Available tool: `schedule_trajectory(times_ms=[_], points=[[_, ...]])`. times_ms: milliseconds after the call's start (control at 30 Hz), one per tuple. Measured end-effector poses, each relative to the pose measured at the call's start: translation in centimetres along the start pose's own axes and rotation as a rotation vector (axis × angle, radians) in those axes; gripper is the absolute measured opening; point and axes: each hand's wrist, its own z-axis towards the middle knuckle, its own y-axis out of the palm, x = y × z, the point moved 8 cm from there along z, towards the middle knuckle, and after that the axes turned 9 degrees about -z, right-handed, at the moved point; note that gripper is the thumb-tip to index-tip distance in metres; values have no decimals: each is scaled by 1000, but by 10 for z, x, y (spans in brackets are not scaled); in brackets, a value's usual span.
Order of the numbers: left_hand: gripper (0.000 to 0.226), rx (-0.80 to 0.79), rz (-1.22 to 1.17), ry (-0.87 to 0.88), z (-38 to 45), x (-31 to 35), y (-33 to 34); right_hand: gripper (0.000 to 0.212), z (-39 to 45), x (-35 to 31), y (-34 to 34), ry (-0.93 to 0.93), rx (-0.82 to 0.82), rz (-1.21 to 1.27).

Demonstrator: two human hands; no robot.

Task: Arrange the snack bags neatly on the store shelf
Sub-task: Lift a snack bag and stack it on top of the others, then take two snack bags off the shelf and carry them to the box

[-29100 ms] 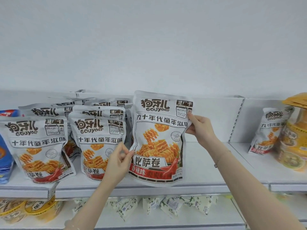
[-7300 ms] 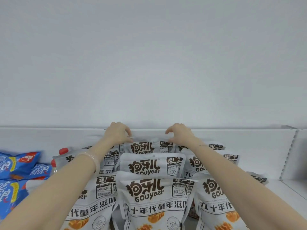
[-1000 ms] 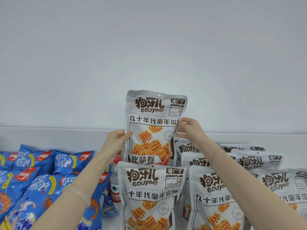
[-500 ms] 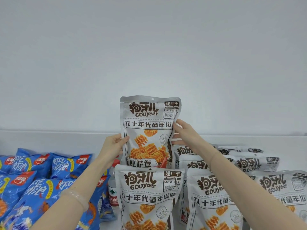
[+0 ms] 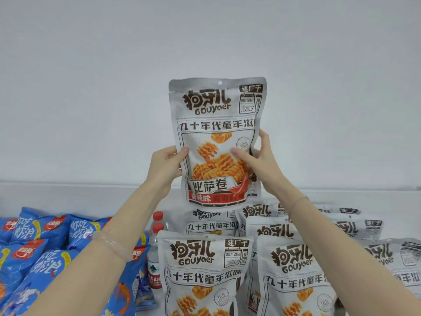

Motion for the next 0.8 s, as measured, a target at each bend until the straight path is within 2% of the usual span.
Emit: schedule_trajectory(times_ms=[100, 233, 367, 467, 533, 800], points=[[40, -119, 4, -47, -4, -2, 12, 60, -2, 2, -22, 78, 122, 76], [35, -191, 195, -110, -8, -27, 8, 77, -11, 19, -58, 274, 223, 159], [26, -239, 571, -179, 1, -78, -18, 62, -32, 32, -77, 388, 195, 71], [35, -324, 933, -173, 12, -111, -29, 54, -52, 51, -84, 498, 169, 15], [46, -370, 1071, -177, 20, -128, -31, 50, -65, 63, -88, 553, 167, 14], [55, -439, 1069, -262, 34, -170, -23, 59, -84, 93, -102, 665, 202, 60]])
